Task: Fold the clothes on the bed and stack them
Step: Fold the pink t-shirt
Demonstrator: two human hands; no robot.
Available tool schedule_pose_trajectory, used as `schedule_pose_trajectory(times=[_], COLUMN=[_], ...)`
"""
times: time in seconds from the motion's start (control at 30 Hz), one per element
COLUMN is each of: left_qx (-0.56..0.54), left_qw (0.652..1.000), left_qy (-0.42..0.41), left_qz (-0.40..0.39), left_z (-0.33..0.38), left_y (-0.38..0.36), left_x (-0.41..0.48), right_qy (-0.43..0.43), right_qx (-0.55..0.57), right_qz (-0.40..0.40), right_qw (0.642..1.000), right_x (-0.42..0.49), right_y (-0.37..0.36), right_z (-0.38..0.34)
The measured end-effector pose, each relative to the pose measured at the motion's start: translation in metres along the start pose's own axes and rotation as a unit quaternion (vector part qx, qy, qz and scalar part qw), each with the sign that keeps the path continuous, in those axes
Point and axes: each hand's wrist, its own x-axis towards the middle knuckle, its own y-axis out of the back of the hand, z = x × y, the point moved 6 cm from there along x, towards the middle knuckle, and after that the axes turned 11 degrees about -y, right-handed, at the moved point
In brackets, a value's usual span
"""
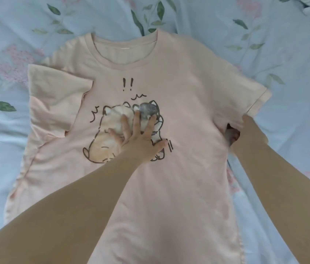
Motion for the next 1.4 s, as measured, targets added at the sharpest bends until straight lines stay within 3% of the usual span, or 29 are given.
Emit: schedule_pose_trajectory(times=[0.17, 0.23, 0.27, 0.3, 0.37, 0.43, 0.5, 0.53, 0.6, 0.73, 0.83, 0.9, 0.93, 1.0, 1.1, 1.2, 1.3, 1.4], left_qx=[-0.027, -0.079, -0.133, -0.205, -0.362, -0.480, -0.537, -0.541, -0.514, -0.284, -0.137, -0.117, -0.129, -0.161, -0.182, -0.137, -0.056, -0.103], left_qw=[0.999, 0.996, 0.989, 0.973, 0.918, 0.858, 0.826, 0.824, 0.843, 0.940, 0.950, 0.930, 0.928, 0.946, 0.967, 0.984, 0.993, 0.986], left_qy=[-0.002, -0.005, -0.010, -0.013, -0.010, -0.003, 0.005, 0.012, 0.018, 0.057, 0.059, -0.031, -0.085, -0.142, -0.092, -0.027, 0.000, -0.015], left_qz=[0.017, 0.037, 0.066, 0.103, 0.162, 0.183, 0.175, 0.169, 0.161, 0.181, 0.273, 0.346, 0.339, 0.241, 0.155, 0.106, 0.101, 0.127], left_z=[-0.001, -0.005, -0.008, -0.012, -0.020, -0.026, -0.031, -0.032, -0.030, -0.016, 0.009, 0.038, 0.054, 0.083, 0.104, 0.120, 0.126, 0.119], left_y=[0.000, 0.003, 0.006, 0.010, 0.014, 0.016, 0.014, 0.014, 0.017, 0.024, 0.043, 0.062, 0.067, 0.065, 0.062, 0.056, 0.055, 0.059], left_x=[-0.001, -0.002, -0.004, -0.007, -0.012, -0.013, -0.012, -0.013, -0.014, -0.011, -0.013, -0.006, 0.003, 0.030, 0.065, 0.081, 0.083, 0.087], right_qy=[-0.009, 0.112, 0.204, 0.289, 0.384, 0.367, 0.328, 0.319, 0.325, 0.330, 0.235, 0.209, 0.195, 0.157, 0.126, 0.169, 0.243, 0.276], right_qx=[-0.084, -0.113, -0.164, -0.243, -0.423, -0.576, -0.647, -0.650, -0.607, -0.528, -0.477, -0.485, -0.483, -0.462, -0.449, -0.500, -0.575, -0.567], right_qz=[-0.024, -0.063, -0.101, -0.150, -0.257, -0.300, -0.309, -0.309, -0.275, -0.086, -0.095, -0.096, -0.104, -0.131, -0.174, -0.234, -0.231, -0.209], right_qw=[0.996, 0.985, 0.960, 0.914, 0.780, 0.666, 0.616, 0.616, 0.671, 0.778, 0.842, 0.844, 0.847, 0.863, 0.867, 0.816, 0.746, 0.748], right_x=[-0.001, -0.013, -0.029, -0.049, -0.085, -0.092, -0.088, -0.086, -0.078, -0.045, -0.024, -0.015, -0.011, -0.009, -0.009, -0.016, -0.021, -0.026], right_y=[-0.023, -0.036, -0.048, -0.064, -0.093, -0.106, -0.104, -0.100, -0.093, -0.058, -0.031, -0.019, -0.014, -0.007, 0.000, 0.000, 0.002, 0.006], right_z=[-0.020, -0.041, -0.050, -0.051, -0.028, 0.005, 0.026, 0.029, 0.021, 0.001, 0.008, 0.010, 0.012, 0.014, 0.019, 0.024, 0.030, 0.022])
